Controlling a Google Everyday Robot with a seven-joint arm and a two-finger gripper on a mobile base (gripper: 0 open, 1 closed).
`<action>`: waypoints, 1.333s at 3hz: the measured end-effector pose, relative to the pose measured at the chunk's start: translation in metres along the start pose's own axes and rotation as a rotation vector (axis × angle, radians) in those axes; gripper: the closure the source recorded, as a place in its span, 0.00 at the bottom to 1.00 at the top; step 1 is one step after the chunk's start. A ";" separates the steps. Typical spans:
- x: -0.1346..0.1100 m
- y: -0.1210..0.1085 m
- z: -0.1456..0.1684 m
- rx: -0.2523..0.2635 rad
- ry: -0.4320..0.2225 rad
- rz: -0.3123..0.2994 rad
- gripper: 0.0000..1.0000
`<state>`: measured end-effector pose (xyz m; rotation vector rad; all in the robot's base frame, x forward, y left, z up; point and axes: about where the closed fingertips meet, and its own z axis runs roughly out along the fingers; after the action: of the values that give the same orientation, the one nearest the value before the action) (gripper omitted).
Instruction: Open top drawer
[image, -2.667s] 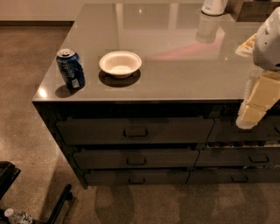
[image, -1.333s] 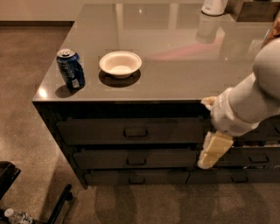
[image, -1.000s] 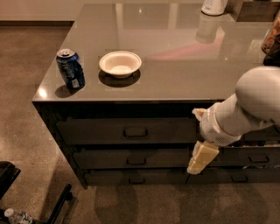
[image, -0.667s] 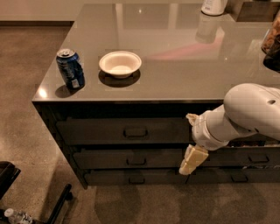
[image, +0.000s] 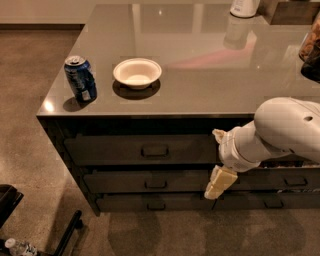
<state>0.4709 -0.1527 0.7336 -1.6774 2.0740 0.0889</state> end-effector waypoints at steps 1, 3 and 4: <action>-0.003 -0.010 0.010 0.037 -0.013 -0.026 0.00; -0.016 -0.041 0.043 0.037 -0.022 -0.073 0.00; -0.021 -0.051 0.063 0.020 -0.016 -0.099 0.00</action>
Offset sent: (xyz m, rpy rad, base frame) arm 0.0624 0.0170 -0.0237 0.0055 -0.0923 0.0489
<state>0.5416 -0.1256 0.6975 -1.7581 1.9701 0.0487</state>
